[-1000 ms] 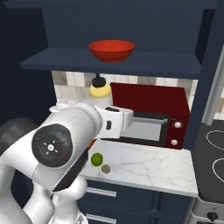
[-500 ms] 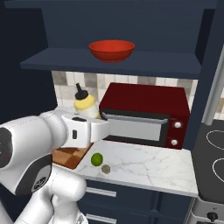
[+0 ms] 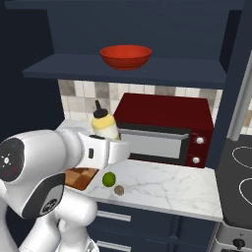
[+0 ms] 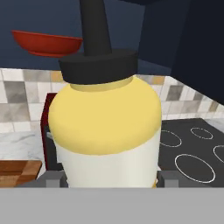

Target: Open the cabinet. Place the bowl and condiment on the counter. Then place the lime and garlic on the cutting board.

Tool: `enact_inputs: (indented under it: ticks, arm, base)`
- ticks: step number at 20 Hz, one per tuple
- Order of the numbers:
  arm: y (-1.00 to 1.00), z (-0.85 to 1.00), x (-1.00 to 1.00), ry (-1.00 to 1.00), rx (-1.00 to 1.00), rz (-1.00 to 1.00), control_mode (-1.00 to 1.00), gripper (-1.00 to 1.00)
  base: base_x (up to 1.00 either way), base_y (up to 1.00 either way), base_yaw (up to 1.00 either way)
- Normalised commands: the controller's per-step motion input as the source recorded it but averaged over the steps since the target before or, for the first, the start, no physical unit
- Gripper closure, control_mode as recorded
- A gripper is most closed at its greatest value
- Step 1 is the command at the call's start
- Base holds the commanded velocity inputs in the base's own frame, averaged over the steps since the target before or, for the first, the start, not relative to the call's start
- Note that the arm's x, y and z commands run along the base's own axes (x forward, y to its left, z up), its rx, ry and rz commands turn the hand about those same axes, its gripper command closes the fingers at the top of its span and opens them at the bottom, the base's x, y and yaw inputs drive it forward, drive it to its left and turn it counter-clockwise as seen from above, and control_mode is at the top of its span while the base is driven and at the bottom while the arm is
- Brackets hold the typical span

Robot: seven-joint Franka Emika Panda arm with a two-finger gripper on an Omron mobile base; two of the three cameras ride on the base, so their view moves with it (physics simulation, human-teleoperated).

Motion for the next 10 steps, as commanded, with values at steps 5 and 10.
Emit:
enact_inputs:
  ticks: [5,10]
  arm:
    - [-0.17,-0.36,0.22,0.04,0.00,0.00,-1.00,1.00]
    - [0.00,-0.46,0.43,0.00,0.00,0.00,-1.00,1.00]
  base:
    - [0.00,0.00,0.00]
    - [0.00,0.00,0.00]
